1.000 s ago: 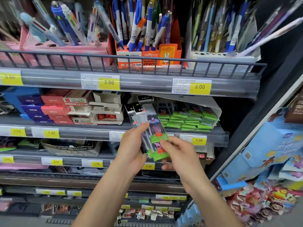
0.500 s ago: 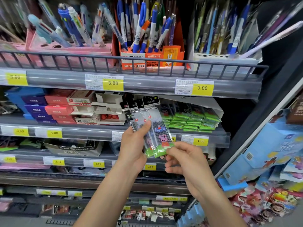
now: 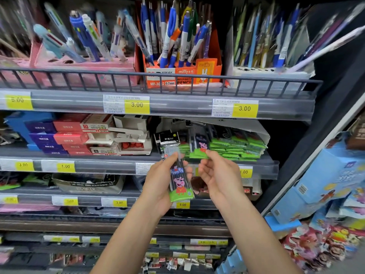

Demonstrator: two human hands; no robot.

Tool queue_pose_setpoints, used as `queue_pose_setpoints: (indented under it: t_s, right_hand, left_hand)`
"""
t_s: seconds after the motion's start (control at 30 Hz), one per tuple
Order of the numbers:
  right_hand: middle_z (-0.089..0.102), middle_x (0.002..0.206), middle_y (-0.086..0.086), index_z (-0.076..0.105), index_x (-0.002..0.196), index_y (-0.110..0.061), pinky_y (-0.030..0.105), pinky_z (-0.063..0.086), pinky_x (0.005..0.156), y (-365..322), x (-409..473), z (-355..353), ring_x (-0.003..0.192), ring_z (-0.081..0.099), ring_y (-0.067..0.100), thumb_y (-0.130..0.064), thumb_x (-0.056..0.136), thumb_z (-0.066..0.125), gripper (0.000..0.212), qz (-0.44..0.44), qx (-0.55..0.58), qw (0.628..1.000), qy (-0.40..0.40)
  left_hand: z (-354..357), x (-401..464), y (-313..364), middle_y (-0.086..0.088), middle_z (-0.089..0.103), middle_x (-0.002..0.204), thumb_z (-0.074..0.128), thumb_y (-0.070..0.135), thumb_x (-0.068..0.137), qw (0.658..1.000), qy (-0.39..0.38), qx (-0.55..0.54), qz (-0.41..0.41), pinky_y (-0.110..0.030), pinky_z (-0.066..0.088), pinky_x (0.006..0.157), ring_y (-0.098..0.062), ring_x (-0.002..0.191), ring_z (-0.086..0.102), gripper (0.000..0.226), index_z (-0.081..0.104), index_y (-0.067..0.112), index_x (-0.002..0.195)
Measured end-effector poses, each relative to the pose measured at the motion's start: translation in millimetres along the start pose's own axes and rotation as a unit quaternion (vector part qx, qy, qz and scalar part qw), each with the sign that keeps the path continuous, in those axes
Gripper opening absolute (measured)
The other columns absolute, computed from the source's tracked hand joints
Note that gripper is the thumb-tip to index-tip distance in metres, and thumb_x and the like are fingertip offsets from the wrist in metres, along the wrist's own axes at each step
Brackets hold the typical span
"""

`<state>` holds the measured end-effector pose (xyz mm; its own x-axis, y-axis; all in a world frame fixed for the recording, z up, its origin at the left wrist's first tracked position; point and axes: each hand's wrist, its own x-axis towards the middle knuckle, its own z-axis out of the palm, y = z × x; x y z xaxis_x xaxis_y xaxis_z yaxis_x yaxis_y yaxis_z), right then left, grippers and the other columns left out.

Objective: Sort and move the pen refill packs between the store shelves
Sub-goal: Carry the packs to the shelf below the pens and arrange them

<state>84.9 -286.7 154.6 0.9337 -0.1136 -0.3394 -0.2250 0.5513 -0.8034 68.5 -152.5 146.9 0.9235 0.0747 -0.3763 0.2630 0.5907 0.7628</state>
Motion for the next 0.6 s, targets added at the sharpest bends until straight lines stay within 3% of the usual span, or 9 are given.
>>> queue_pose_setpoints:
  t_s: [0.2,0.37,0.5,0.6]
  right_hand:
    - [0.066,0.071,0.011,0.067,0.094,0.001,0.025,0.059,0.057,0,13,24,0.055,0.069,0.015,-0.012,0.093,0.075,0.016,0.012,0.129,0.990,0.053]
    - [0.071,0.100,0.019,0.068,0.105,0.003,0.028,0.062,0.069,10,9,20,0.080,0.077,0.022,-0.018,0.085,0.082,0.031,0.017,0.171,0.984,0.055]
    - [0.073,0.096,0.015,0.068,0.105,0.003,0.030,0.062,0.077,18,9,20,0.081,0.077,0.020,-0.015,0.082,0.084,0.033,0.056,0.151,0.987,0.028]
    - [0.071,0.089,0.013,0.068,0.104,0.003,0.024,0.060,0.068,16,17,20,0.072,0.075,0.017,-0.008,0.086,0.078,0.023,0.050,0.169,0.984,0.002]
  left_hand:
    - [-5,-5,7,-0.015,0.069,0.087,0.050,0.017,0.102,0.996,-0.024,-0.073,-0.038,-0.035,0.065,0.064,-0.027,0.072,0.072,0.029,0.066,-0.003,0.116]
    - [-16,-8,12,-0.023,0.073,0.096,0.042,0.006,0.098,0.995,-0.047,-0.073,-0.042,-0.040,0.066,0.079,-0.034,0.085,0.077,0.033,0.064,-0.005,0.121]
    - [-19,-8,14,-0.028,0.076,0.099,0.041,0.002,0.099,0.995,-0.051,-0.072,-0.049,-0.043,0.065,0.085,-0.037,0.093,0.078,0.032,0.061,-0.006,0.123]
    - [-19,-11,15,-0.031,0.076,0.105,0.043,0.000,0.099,0.995,-0.065,-0.048,-0.056,-0.044,0.064,0.088,-0.036,0.098,0.078,0.033,0.056,-0.005,0.128]
